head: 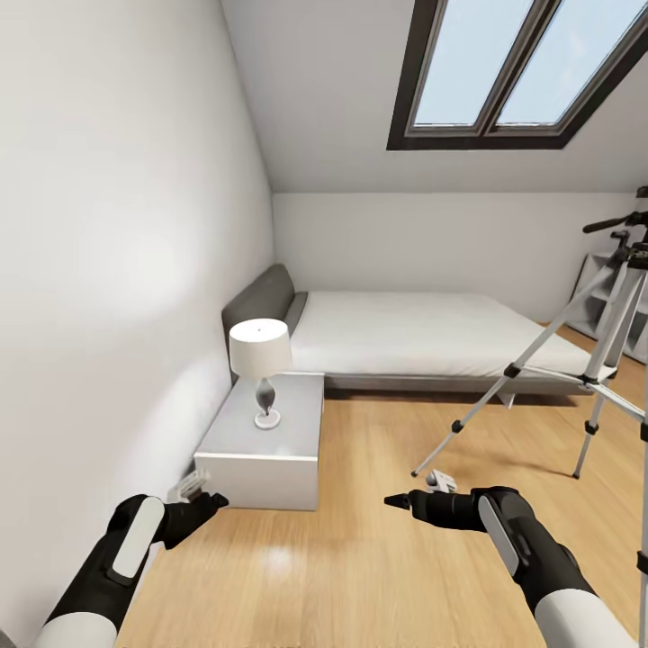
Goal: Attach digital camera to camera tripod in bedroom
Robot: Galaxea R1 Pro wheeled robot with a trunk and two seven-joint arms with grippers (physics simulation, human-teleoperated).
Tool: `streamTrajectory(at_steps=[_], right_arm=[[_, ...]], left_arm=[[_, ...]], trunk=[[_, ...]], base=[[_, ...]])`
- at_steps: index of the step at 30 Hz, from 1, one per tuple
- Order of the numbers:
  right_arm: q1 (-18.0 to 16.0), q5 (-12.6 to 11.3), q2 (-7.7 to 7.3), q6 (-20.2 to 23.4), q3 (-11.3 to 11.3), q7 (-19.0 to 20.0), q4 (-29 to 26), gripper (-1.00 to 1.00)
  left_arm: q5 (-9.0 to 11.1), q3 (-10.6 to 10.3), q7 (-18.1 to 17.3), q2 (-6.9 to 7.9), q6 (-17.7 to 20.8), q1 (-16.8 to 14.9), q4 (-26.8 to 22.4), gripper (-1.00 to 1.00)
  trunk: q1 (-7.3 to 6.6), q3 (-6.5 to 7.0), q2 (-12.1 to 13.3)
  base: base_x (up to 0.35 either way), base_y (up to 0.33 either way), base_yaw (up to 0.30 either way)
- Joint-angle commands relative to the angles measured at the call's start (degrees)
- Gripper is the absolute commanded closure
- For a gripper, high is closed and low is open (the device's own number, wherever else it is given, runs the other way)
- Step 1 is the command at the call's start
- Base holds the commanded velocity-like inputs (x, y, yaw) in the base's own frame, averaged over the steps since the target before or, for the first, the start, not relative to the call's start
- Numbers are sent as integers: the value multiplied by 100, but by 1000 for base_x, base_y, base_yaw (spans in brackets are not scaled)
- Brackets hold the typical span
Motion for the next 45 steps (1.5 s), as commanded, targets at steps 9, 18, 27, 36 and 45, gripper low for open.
streamTrajectory(at_steps=[9, 18, 27, 36, 45], right_arm=[[-4, -30, 4, 33, -10, 14, 33, -100], [-4, -32, 2, 31, -8, 14, 60, -100], [-4, -30, 13, 29, 0, 21, 76, -100], [-4, 1, 32, 21, 8, 21, 77, -100], [-4, 1, 20, 16, 9, 8, 84, -100]], left_arm=[[60, -8, 45, -24, 263, -3, -52, -100], [70, -144, 41, -35, 359, -3, -99, -100], [82, -480, 26, -33, 357, -2, -113, -100], [91, -546, 20, -26, 349, -4, -184, -100], [86, -558, 15, -21, 311, -2, -217, -100]], trunk=[[197, -168, -365], [395, -330, -726], [593, -491, -1087], [790, -653, -1448], [988, -814, -1809]], base=[[0, 0, 0], [0, 0, 0], [0, 0, 0], [0, 0, 0], [0, 0, 0]])
